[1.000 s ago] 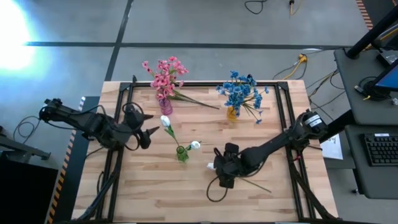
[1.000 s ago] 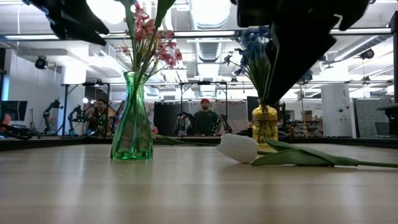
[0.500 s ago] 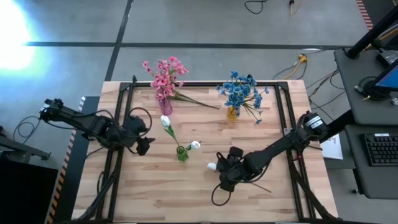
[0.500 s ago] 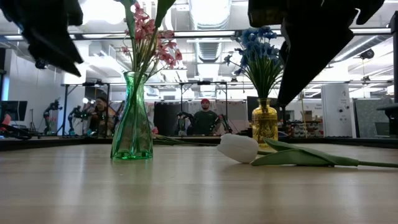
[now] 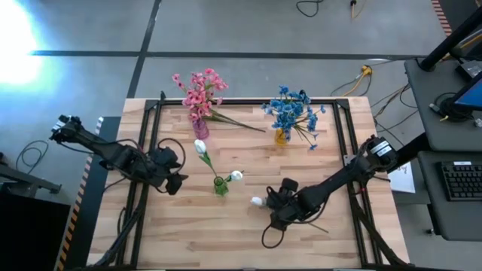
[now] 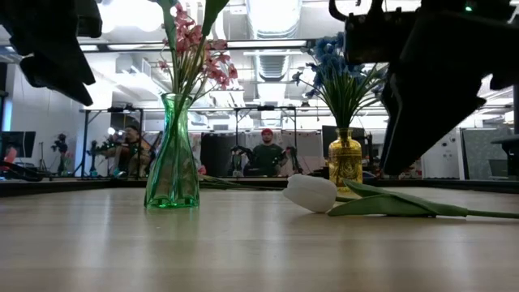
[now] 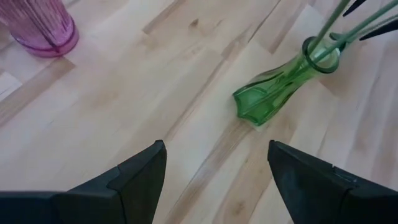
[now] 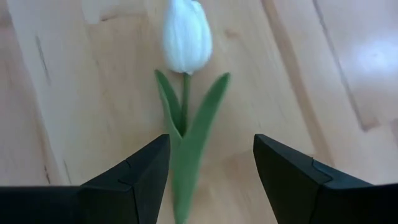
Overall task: Sort flowers into vase by color
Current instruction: Put the white flower into the green vase
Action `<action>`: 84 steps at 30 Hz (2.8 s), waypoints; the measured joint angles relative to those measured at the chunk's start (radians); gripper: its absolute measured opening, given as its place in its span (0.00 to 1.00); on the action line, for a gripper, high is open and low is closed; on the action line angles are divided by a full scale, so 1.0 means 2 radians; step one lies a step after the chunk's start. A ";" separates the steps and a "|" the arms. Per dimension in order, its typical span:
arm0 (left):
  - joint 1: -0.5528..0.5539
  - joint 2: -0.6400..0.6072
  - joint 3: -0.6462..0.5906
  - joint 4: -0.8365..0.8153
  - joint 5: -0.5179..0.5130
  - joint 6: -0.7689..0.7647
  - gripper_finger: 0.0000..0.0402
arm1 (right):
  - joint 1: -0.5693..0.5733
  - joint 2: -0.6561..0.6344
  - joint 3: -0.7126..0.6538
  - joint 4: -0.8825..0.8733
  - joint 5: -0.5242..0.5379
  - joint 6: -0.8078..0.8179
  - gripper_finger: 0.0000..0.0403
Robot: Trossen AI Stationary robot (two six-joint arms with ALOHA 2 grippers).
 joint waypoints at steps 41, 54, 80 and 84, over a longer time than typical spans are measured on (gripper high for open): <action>-0.005 0.050 0.000 0.021 -0.055 0.000 0.67 | -0.004 -0.006 -0.067 0.117 -0.005 -0.130 0.04; -0.005 0.077 0.000 0.021 -0.054 0.000 0.67 | -0.003 -0.070 -0.016 0.105 0.035 -0.154 0.04; -0.156 0.065 0.000 0.108 -0.088 0.060 0.67 | 0.006 -0.103 -0.080 0.778 -0.017 -0.511 0.04; -0.195 0.060 0.000 0.125 -0.139 0.078 0.67 | 0.005 -0.067 -0.071 0.855 -0.017 -0.554 0.03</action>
